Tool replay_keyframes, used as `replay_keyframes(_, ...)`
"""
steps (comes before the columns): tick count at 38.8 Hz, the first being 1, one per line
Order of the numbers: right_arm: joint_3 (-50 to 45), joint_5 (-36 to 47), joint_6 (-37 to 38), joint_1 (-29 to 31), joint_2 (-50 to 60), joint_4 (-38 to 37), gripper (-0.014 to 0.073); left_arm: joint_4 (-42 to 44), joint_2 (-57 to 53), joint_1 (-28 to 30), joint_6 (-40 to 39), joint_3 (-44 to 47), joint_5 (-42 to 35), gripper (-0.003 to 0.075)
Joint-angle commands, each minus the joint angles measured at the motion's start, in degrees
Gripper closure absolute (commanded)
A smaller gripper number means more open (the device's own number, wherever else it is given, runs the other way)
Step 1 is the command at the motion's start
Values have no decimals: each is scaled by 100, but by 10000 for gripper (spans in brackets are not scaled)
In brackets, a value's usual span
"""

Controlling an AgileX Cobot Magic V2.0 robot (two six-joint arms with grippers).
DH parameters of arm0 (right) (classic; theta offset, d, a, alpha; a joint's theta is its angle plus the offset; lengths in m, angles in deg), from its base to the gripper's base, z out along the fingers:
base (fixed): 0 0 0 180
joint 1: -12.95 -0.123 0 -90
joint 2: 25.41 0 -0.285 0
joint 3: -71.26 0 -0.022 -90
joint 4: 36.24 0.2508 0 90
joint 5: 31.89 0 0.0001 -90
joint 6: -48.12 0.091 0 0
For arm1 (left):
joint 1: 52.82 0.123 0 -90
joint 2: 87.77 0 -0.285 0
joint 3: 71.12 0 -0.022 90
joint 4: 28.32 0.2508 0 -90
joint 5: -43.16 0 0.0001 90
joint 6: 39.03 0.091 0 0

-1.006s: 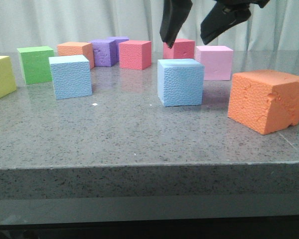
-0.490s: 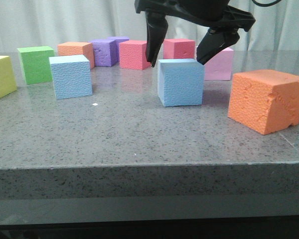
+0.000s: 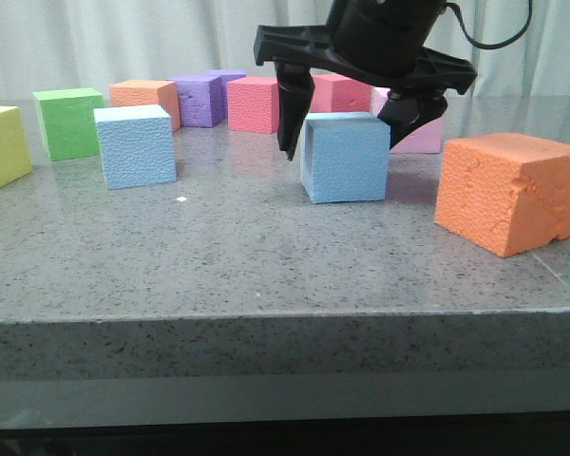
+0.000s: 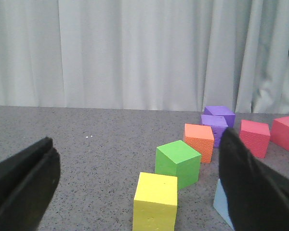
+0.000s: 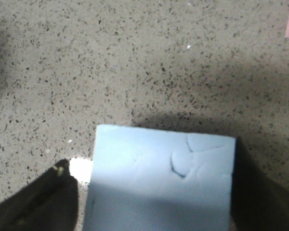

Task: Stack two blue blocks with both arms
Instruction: 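Close the right gripper on the light blue cube and lift it, then carry the cube toward the left arm's side and set it down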

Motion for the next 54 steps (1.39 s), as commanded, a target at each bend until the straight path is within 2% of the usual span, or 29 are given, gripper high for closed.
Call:
replay_keyframes(1, 190, 236, -7, 22, 314, -59, 139, -26, 70, 16, -17, -210, -495, 82)
replay_keyframes(3, 190, 230, -7, 22, 350, -59, 224, -26, 70, 16, -17, -210, -495, 82)
replay_keyframes(5, 190, 225, -7, 22, 404, -59, 270, -26, 70, 16, -17, -210, -495, 82)
replay_keyframes(12, 190, 324, -13, -207, 631, -64, 273, -26, 70, 16, -17, -210, -495, 82)
replay_keyframes(23, 190, 577, -17, -1153, 560, -161, 273, -26, 70, 16, -17, -210, -495, 82)
replay_keyframes(24, 190, 576, -17, -1190, 544, -167, 273, -26, 70, 16, -17, -210, -495, 83)
replay_keyframes(25, 190, 556, -17, -1227, 510, -174, 314, -26, 70, 16, -17, -210, -495, 82)
replay_keyframes(31, 190, 402, -17, -1255, 265, -174, 314, -26, 70, 16, -17, -210, -495, 82)
replay_keyframes(34, 190, 364, -17, -1274, 173, -174, 261, -26, 70, 16, -17, -210, -495, 82)
replay_keyframes(40, 190, 437, -17, -1319, 201, -175, -22, -26, 70, 16, -17, -210, -495, 82)
replay_keyframes(47, 197, 548, -12, -1293, 516, -259, -11, -26, 70, 16, -17, -210, -495, 82)
replay_keyframes(52, 202, 556, -6, -1073, 844, -280, -5, -26, 70, 16, -17, -210, -495, 82)
replay_keyframes(54, 202, 514, -6, -922, 949, -280, 25, -26, 70, 16, -17, -210, -495, 82)
